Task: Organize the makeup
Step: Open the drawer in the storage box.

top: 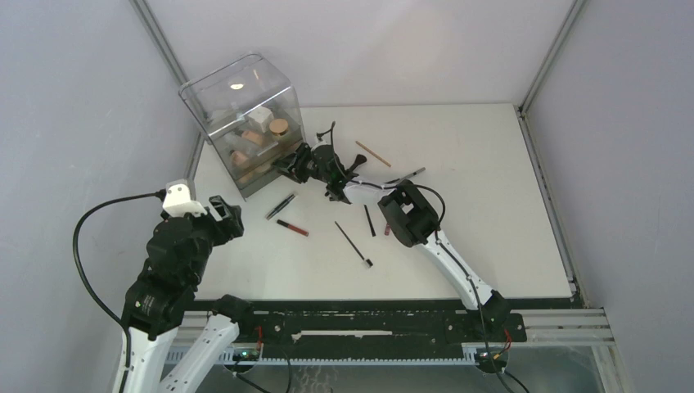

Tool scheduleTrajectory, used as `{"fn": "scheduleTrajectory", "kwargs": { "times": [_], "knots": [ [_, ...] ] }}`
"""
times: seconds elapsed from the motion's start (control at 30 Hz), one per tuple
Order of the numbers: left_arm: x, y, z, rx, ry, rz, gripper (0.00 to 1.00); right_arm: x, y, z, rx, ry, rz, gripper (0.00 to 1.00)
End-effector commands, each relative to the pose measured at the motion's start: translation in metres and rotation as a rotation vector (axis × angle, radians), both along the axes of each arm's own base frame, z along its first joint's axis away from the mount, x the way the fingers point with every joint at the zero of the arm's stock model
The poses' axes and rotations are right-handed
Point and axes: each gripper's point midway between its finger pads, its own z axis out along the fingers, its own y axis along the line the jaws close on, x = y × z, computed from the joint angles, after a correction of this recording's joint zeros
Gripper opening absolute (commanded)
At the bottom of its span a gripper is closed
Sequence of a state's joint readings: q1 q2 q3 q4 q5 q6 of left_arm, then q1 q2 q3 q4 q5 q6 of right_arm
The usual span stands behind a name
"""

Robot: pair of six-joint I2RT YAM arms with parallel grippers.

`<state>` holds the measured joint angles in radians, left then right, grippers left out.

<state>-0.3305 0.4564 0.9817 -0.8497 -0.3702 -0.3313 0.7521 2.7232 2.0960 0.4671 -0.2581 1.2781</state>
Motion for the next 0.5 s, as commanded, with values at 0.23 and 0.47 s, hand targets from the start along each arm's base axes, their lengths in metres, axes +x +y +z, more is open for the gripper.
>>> {"fn": "scheduleTrajectory", "kwargs": {
  "times": [0.23,0.47],
  "knots": [
    [0.0,0.004,0.006,0.016,-0.026,0.012,0.77,0.011,0.004,0.018,0.043,-0.032,-0.027,0.47],
    [0.001,0.004,0.006,0.018,-0.024,0.011,0.77,0.011,0.002,0.009,0.024,-0.021,-0.03,0.47]
  ]
}}
